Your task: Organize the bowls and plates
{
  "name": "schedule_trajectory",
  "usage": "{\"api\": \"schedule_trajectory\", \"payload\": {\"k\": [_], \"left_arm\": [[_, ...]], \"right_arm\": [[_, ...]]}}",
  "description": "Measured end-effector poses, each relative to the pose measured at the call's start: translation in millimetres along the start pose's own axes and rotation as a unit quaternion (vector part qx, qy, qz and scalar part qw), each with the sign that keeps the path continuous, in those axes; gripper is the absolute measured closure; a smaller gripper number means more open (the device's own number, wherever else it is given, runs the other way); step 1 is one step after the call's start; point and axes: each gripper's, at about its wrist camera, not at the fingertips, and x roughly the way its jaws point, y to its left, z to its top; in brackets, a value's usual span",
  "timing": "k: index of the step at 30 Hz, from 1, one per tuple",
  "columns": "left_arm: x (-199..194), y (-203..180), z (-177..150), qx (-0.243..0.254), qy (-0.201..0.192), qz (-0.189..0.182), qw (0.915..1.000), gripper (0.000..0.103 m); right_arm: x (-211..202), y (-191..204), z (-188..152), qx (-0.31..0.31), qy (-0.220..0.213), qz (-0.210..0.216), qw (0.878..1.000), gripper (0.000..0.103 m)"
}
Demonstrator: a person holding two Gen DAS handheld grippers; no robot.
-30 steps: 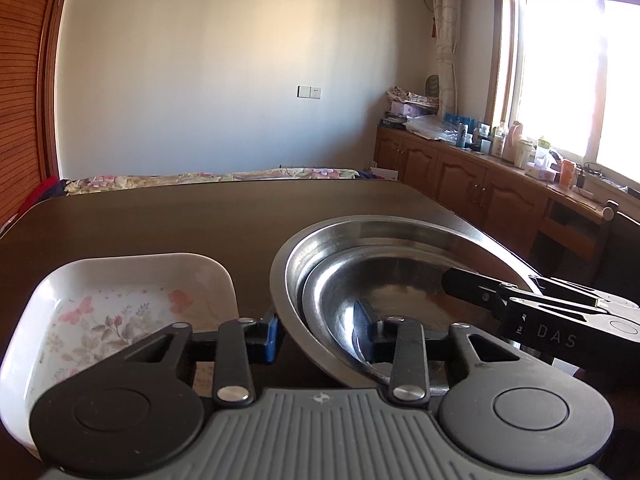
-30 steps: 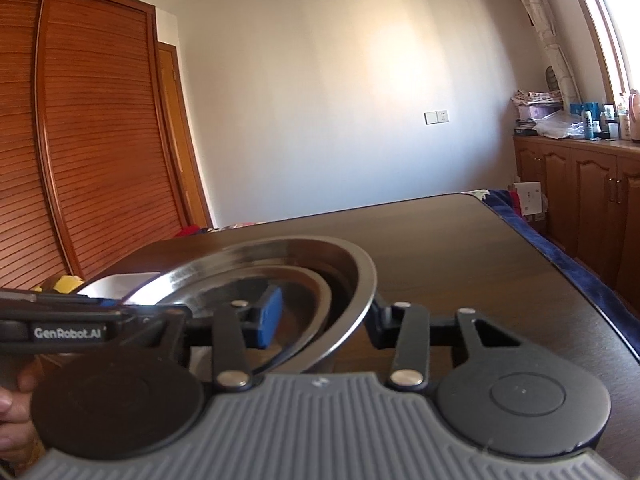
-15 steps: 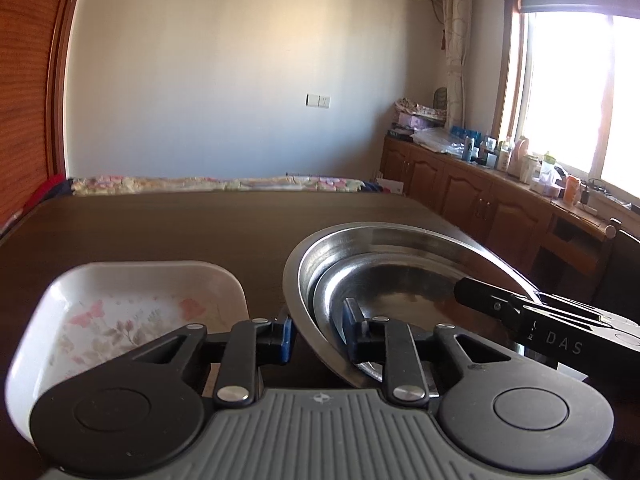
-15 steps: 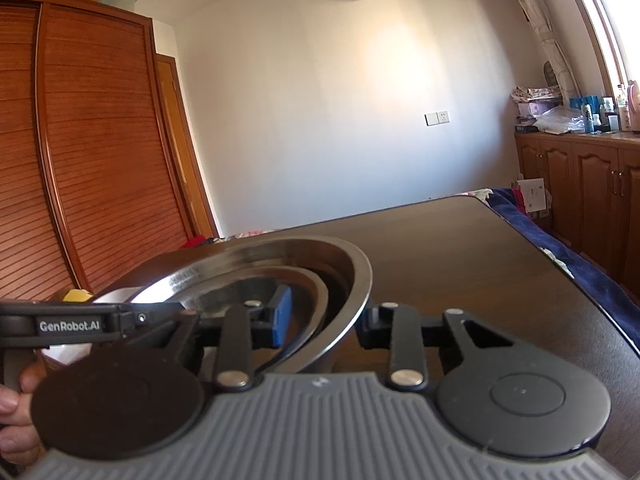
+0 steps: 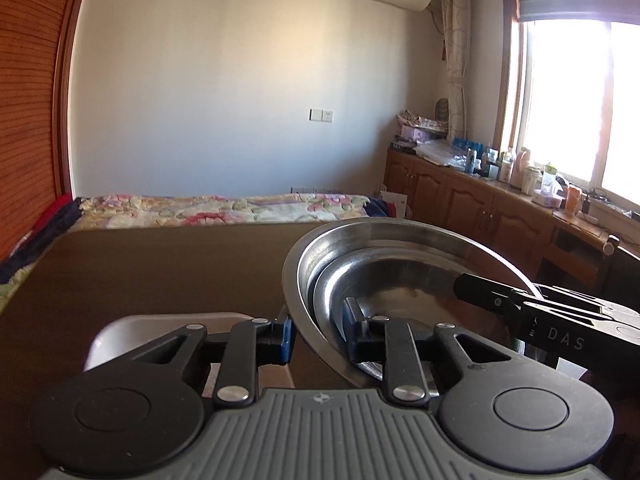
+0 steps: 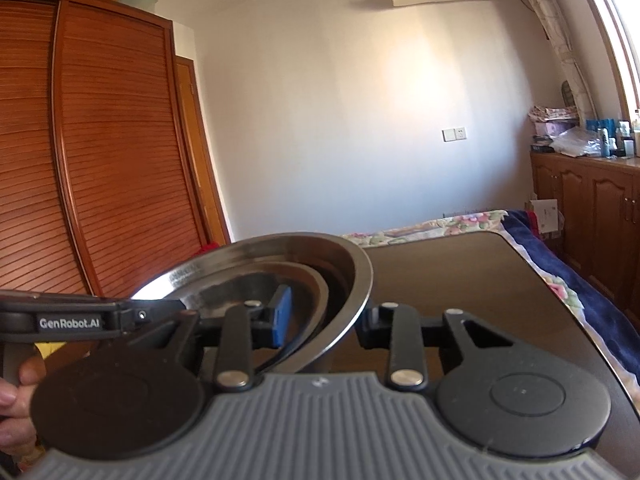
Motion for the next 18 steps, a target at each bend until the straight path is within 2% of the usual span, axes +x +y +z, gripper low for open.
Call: {"api": "schedule_trajectory", "payload": {"k": [18], "left_arm": [[-47,62,31,-0.007,-0.029,0.050,0.9983,0.076]], "right_arm": [[23,59,27,-0.028,-0.001,0.072,0.997,0.068]]}}
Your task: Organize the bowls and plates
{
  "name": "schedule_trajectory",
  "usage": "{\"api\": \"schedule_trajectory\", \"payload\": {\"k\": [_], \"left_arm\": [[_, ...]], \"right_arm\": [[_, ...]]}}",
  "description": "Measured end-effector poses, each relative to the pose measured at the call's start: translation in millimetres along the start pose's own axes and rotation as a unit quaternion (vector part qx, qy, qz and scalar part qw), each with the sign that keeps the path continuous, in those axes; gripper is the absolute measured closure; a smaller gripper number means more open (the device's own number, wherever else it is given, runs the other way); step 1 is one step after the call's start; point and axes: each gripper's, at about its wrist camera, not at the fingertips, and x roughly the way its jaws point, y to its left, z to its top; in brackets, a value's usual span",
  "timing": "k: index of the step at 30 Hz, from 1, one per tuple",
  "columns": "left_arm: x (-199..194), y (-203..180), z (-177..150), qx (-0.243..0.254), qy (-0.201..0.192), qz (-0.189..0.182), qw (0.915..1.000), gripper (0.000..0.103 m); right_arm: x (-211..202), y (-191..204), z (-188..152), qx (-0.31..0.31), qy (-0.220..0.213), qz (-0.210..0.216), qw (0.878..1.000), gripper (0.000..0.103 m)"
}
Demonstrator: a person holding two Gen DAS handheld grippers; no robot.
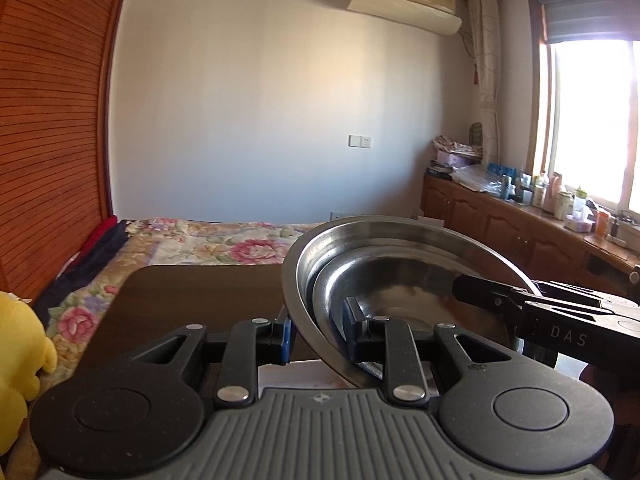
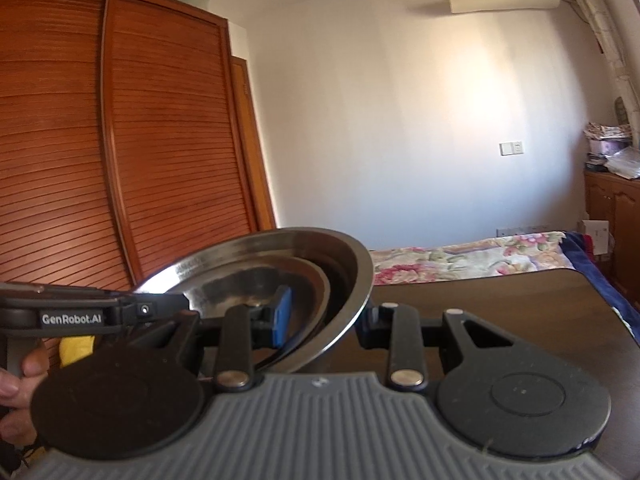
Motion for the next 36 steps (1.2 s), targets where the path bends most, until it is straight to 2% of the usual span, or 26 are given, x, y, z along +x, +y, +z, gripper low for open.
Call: {"api": "schedule_trajectory", "payload": {"k": [7,15,36], "left_arm": [[-5,21,-11,-0.017,0.009,0.012,0.9997,0.076],[7,35,-33,-0.036,0.031,0.018,0.9987,0.076],[13,41,-58,-0.038,0.063,0.033,0.9968,0.075]], "right_arm": [[10,16,-9,-0.012,0.018,0.012,1.000,0.068],[22,22,-26,-0.019,0.047,0.011,0.999,0.068],[34,30,-45,-0.010,0.086,0.013,0.996,0.068]]}}
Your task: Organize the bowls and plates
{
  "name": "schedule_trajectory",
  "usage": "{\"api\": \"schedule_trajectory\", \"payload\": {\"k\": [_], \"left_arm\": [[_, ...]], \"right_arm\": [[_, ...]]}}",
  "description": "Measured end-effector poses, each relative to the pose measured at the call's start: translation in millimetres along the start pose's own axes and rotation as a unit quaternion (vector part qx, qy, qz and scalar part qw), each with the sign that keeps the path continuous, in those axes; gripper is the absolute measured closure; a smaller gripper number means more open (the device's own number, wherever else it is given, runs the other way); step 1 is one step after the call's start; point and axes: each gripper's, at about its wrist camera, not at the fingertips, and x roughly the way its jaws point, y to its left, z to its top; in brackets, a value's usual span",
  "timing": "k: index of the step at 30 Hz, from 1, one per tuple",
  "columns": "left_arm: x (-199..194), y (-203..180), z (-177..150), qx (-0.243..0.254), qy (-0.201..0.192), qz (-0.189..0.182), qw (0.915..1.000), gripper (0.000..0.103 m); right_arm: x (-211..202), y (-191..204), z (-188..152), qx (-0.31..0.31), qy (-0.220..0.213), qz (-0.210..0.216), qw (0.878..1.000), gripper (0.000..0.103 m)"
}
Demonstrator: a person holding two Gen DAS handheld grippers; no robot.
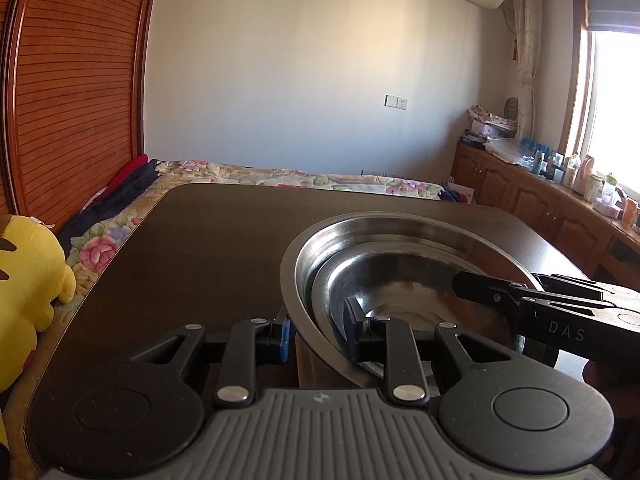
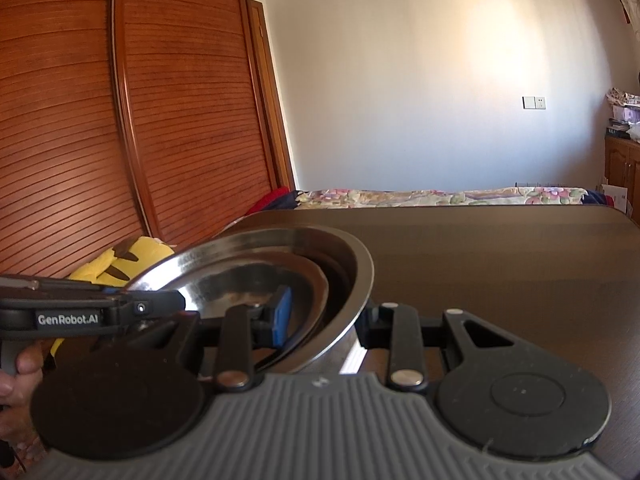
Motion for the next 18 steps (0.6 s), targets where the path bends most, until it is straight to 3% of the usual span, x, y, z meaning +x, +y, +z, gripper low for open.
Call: {"api": "schedule_trajectory", "payload": {"k": [14,15,18], "left_arm": [[3.5,-4.1,-3.6,0.011,-0.003,0.010,0.9999,0.074],[2.3,-6.4,-4.9,0.011,-0.003,0.011,0.9999,0.074],[2.6,-6.6,-5.7,0.012,-0.004,0.013,0.9998,0.071]], "right_arm": [[6.0,1.3,-4.2,-0.002,0.005,0.001,1.000,0.067],[6.7,1.8,-4.0,-0.004,0.006,0.002,1.000,0.065],[6.0,2.0,-4.3,-0.009,0.007,-0.001,1.000,0.044]]}}
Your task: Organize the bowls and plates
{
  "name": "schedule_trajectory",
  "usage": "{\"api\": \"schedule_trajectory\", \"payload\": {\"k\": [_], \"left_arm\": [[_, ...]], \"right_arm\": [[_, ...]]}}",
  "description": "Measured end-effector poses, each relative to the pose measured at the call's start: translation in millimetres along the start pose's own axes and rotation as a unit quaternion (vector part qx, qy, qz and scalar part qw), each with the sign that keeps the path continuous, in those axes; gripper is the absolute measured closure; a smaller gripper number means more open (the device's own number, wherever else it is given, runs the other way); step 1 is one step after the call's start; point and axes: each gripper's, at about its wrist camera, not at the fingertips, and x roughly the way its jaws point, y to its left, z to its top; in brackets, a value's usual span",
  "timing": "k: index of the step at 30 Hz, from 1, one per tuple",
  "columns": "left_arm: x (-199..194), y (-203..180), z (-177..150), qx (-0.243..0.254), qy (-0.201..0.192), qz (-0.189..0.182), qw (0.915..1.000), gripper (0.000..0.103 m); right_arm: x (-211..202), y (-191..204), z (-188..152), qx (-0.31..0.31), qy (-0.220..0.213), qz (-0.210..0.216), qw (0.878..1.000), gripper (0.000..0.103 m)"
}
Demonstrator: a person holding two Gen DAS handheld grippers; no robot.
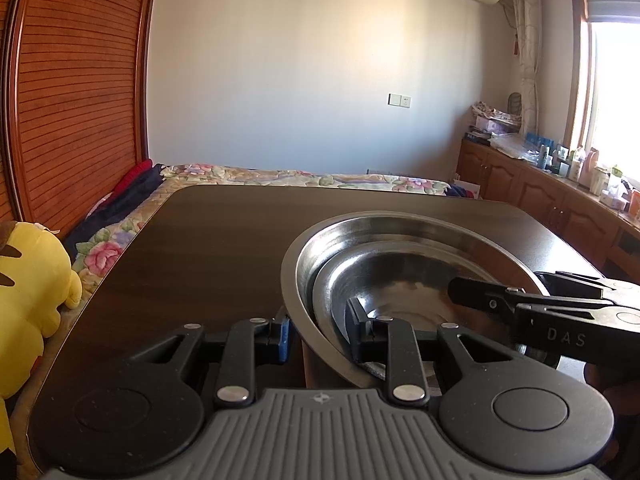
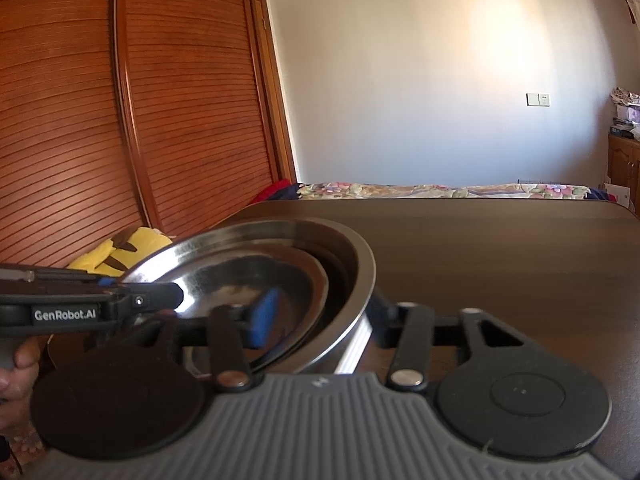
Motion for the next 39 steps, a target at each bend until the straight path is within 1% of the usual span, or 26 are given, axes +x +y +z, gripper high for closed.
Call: {"api": "schedule_trajectory", "payload": {"k": [1,2,3,4,5,8,10,12,15,17,19,20,21,22,26,30,35,39], "left_arm": [[0,-1,0,0.001,0.000,0.003,1.0000,0.067],[0,-1,0,0.003,-0.002,0.005,1.0000,0.064],[-1,-3,-1,0.003,-0.003,0.006,1.0000,0.059],[-2,-3,-1,0.003,-0.004,0.008,1.0000,0.054],[-2,-3,-1,0.004,-0.005,0.010,0.9999,0.052],[-4,-4,0,0.004,-0.009,0.012,0.9999,0.045],[-5,-3,1,0.003,-0.012,0.012,0.9998,0.033],[-7,-4,3,0.005,-0.016,0.015,0.9997,0.026],[-9,-6,7,0.007,-0.020,0.016,0.9997,0.022],[-11,-7,10,0.008,-0.022,0.014,0.9996,0.017],[-14,-11,13,0.013,-0.026,0.015,0.9995,0.008],[-16,-13,16,0.016,-0.030,0.016,0.9993,0.006],[-18,-16,17,0.018,-0.033,0.016,0.9992,0.002],[-21,-18,19,0.020,-0.037,0.017,0.9990,0.000],[-27,-29,25,0.030,-0.045,0.017,0.9984,0.000],[-32,-41,31,0.037,-0.055,0.018,0.9976,0.000],[-34,-54,38,0.040,-0.054,0.037,0.9971,0.000],[-41,-61,42,0.040,-0.060,0.024,0.9971,0.000]], "right_arm": [[-1,0,0,-0.001,-0.002,-0.001,1.000,0.040],[-1,0,0,-0.001,-0.003,-0.001,1.000,0.039],[-2,1,0,-0.003,-0.003,-0.003,1.000,0.038],[-2,1,1,-0.006,-0.004,-0.005,1.000,0.036],[-2,2,1,-0.007,-0.006,-0.007,1.000,0.031],[-5,1,2,-0.007,-0.011,-0.010,1.000,0.030],[-9,-1,3,-0.006,-0.017,-0.016,1.000,0.028],[-13,-3,6,-0.006,-0.026,-0.020,0.999,0.025],[-21,-8,11,-0.004,-0.035,-0.026,0.999,0.023],[-25,-11,15,-0.004,-0.042,-0.030,0.999,0.018],[-32,-13,18,-0.007,-0.051,-0.035,0.998,0.014],[-35,-14,19,-0.008,-0.055,-0.040,0.998,0.007],[-38,-14,21,-0.011,-0.058,-0.043,0.997,0.004],[-41,-15,22,-0.012,-0.062,-0.046,0.997,0.000],[-54,-18,28,-0.013,-0.070,-0.059,0.996,0.000],[-68,-20,32,-0.010,-0.074,-0.083,0.994,0.000],[-84,-24,36,-0.008,-0.078,-0.112,0.991,0.000],[-93,-27,38,0.002,-0.080,-0.133,0.988,0.000]]}}
